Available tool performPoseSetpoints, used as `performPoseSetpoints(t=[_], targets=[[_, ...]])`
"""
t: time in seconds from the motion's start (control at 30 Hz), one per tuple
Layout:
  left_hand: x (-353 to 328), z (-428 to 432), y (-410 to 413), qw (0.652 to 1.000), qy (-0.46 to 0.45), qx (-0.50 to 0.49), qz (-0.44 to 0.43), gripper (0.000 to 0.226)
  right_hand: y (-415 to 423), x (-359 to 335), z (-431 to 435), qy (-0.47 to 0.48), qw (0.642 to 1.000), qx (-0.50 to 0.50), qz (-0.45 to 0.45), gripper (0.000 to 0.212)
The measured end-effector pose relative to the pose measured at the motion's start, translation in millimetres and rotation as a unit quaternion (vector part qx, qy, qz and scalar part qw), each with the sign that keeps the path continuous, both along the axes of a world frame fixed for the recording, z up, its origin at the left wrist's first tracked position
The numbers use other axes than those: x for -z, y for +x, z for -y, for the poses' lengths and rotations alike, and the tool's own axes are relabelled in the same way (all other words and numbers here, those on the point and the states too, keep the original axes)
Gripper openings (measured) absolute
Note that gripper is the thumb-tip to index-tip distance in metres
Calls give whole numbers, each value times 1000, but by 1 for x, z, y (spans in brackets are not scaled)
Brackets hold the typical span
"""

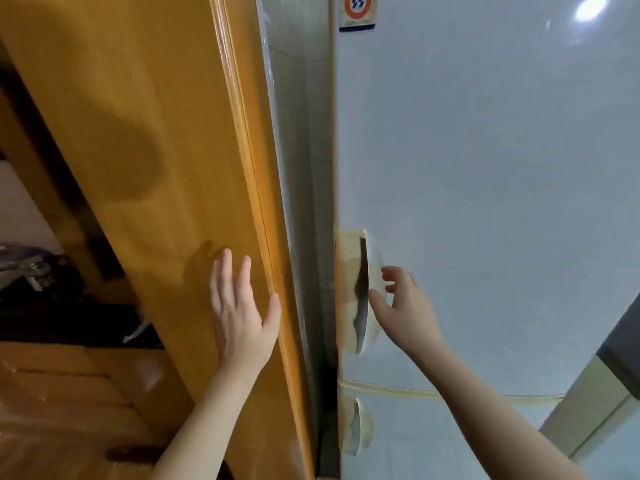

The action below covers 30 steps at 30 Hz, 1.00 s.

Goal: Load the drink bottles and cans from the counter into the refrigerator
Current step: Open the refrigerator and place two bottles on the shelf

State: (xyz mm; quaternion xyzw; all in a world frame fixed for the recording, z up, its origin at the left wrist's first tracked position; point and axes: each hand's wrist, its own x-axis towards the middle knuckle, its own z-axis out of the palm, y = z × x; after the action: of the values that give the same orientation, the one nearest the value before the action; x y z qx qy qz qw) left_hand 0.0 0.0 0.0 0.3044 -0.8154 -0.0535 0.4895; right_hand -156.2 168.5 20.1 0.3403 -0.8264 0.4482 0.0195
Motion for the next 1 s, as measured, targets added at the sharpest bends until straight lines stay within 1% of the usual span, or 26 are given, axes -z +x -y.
performPoseSetpoints(t=[0.07, 0.13, 0.23, 0.3, 0.33, 0.47, 0.57, 0.6, 0.67, 0.73, 0.77, 0.93, 1.0], targets=[[2, 30, -7, 997, -46, -32, 54, 75, 2, 1, 19, 38, 999, 26, 21, 52], [6, 61, -17, 992, -72, -38, 95, 83, 4, 3, 32, 63, 996, 50, 40, 53], [26, 87, -27, 988, -111, -21, 108, 88, 3, 7, 46, 58, 993, 74, 76, 48], [38, 101, -33, 985, -141, -18, 98, 87, 6, 8, 52, 41, 990, 95, 91, 48], [41, 106, -35, 986, -142, -9, 92, 87, 7, 9, 55, 33, 989, 109, 98, 49], [46, 113, -42, 985, -158, 12, 72, 86, 12, 16, 67, 32, 984, 165, 64, 52], [53, 117, -42, 978, -195, 25, 67, 82, 14, 20, 75, -12, 976, 189, 103, 51], [55, 119, -41, 978, -196, 34, 66, 81, 14, 22, 77, -13, 975, 196, 103, 50], [57, 121, -43, 978, -193, 46, 59, 82, 16, 26, 81, -10, 975, 201, 95, 45], [55, 122, -45, 978, -193, 49, 59, 81, 18, 30, 87, -18, 974, 205, 93, 34], [54, 122, -45, 978, -193, 50, 57, 81, 21, 33, 90, -15, 974, 210, 85, 30], [55, 122, -44, 978, -191, 63, 51, 79, 24, 34, 90, 11, 973, 221, 63, 33], [54, 123, -44, 979, -183, 65, 55, 79, 24, 33, 88, 33, 974, 218, 54, 30]])
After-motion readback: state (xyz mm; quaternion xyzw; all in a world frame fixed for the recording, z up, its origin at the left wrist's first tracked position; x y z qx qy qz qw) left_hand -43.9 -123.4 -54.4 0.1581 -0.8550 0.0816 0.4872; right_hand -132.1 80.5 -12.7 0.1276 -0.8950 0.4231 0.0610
